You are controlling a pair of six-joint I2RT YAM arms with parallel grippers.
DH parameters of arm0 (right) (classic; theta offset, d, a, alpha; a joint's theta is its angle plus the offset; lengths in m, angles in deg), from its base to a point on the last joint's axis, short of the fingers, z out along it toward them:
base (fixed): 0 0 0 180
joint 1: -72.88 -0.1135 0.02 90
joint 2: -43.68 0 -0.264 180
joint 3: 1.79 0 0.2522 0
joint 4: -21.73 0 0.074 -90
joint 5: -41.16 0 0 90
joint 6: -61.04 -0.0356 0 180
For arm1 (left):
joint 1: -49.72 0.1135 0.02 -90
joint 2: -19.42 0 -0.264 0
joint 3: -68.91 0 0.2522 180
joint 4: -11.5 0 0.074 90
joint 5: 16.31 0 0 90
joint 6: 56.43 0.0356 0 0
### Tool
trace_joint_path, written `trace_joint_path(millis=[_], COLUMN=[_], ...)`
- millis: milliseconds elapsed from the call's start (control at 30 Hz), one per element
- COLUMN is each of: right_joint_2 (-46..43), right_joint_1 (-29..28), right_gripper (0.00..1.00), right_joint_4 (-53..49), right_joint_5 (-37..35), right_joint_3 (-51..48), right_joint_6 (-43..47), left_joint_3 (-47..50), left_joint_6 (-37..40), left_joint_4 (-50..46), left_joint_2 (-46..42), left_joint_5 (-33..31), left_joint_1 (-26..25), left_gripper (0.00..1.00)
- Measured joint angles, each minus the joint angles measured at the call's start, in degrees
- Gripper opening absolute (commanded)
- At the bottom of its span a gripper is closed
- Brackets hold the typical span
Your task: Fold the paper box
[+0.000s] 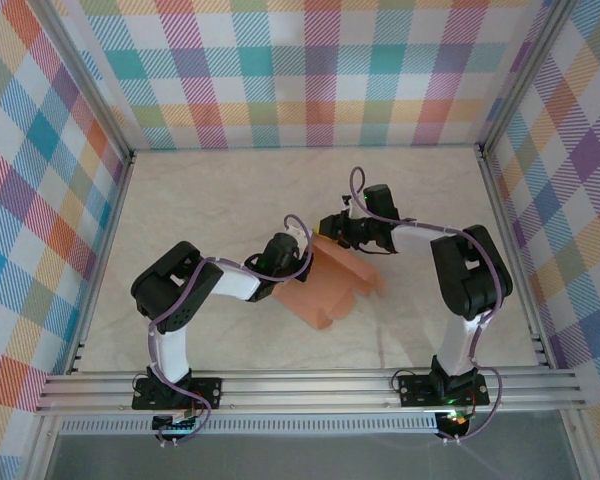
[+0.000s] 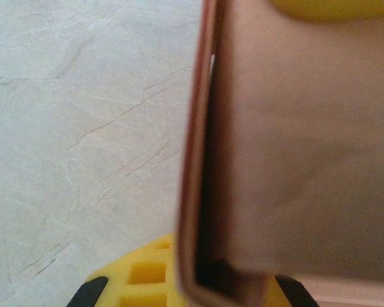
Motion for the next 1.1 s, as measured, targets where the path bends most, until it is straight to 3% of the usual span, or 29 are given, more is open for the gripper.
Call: trace_joint_path(millis=[167, 467, 700, 1100], right_joint_2=[-2.1, -4.3, -6.0, -5.9], right_joint_1=[-1.5, -4.0, -4.3, -3.2], right_gripper=[0.39, 0.40, 0.41, 0.47], right_joint_4=[6.4, 14.5, 8.2, 2.3], right_joint_5=[-5.4, -13.5, -15.6, -11.1], right_joint_3=[-4.2, -9.2, -7.9, -5.6], right_joint_6=[-6.1, -20.0, -17.9, -10.8], left_joint_3=[-0.7, -1.2, -1.2, -0.5], left_joint_6=[-1.0, -2.3, -1.7, -1.7], left_joint_4=[-1.1, -2.1, -2.1, -1.8], left_joint_2=[0.1, 0.1, 0.1, -0.5], left_joint_5=[-0.6, -1.4, -1.5, -2.3], left_joint_1=[-0.1, -0.1, -0.1, -0.1], left_gripper=[0.00, 0.00, 0.19, 0.21])
